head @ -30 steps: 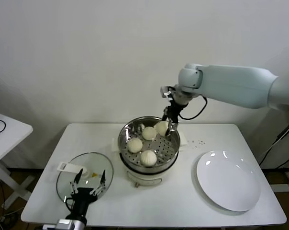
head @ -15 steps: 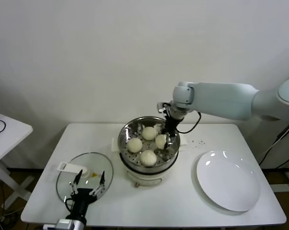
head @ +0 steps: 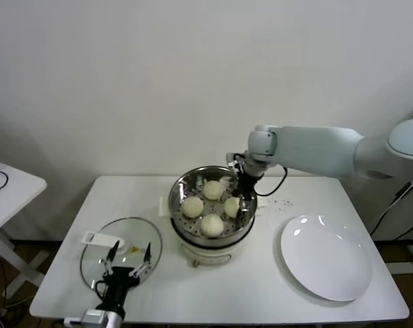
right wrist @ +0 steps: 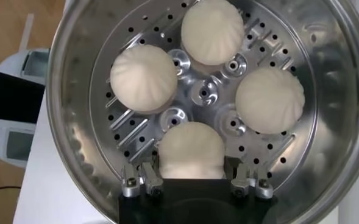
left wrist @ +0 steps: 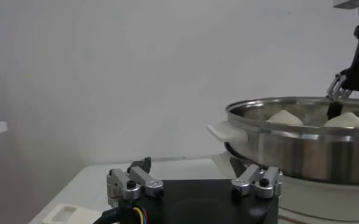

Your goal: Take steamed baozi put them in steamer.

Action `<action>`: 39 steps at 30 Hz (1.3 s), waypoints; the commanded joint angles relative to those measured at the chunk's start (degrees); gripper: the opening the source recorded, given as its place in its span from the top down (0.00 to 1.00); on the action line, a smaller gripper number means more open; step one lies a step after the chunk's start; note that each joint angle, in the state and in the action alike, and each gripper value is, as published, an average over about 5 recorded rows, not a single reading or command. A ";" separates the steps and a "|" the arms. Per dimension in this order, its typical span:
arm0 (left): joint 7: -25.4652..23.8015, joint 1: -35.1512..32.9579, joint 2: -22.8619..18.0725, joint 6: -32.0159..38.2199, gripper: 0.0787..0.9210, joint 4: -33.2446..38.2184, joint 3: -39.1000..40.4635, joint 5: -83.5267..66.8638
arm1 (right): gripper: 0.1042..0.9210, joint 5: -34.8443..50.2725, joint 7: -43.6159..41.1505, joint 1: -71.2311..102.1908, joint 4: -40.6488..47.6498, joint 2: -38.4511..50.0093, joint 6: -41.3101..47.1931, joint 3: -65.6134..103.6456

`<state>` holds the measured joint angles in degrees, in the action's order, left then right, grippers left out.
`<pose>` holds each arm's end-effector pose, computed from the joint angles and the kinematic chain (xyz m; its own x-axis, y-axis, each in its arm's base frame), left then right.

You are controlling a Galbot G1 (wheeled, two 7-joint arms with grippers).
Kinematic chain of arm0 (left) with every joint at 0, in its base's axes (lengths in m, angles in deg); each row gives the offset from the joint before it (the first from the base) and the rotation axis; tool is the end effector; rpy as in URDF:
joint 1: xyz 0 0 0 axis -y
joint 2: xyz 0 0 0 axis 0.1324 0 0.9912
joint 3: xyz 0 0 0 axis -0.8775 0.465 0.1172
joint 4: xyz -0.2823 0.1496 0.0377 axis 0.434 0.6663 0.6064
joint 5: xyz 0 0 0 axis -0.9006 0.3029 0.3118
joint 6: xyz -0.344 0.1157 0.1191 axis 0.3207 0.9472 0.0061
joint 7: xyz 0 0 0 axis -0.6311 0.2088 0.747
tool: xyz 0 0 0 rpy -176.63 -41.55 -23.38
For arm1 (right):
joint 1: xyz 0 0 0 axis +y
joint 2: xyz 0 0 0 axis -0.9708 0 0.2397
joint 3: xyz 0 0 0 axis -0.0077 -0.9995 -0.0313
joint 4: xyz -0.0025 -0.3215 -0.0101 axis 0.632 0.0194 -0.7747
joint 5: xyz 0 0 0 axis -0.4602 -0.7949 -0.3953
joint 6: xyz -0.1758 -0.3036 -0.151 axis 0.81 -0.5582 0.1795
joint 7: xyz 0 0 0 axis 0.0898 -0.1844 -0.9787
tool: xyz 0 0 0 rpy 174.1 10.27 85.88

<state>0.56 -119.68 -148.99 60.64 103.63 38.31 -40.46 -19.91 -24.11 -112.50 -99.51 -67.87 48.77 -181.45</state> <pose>0.1827 0.0249 -0.3148 -0.9891 0.0311 0.1437 0.0385 0.9980 0.0492 0.5794 0.0813 -0.1270 0.0072 -0.1887 0.9820 -0.9944 -0.1051 -0.0129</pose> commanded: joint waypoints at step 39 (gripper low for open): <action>0.60 -0.25 0.09 -0.03 0.12 -0.11 -0.46 -0.18 | 0.12 -2.28 4.79 -2.85 -12.46 18.96 -3.18 15.82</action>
<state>1.06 -119.31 -148.90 60.49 103.31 37.89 -40.51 -19.04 -24.07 -116.19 -103.54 -61.16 46.12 -173.74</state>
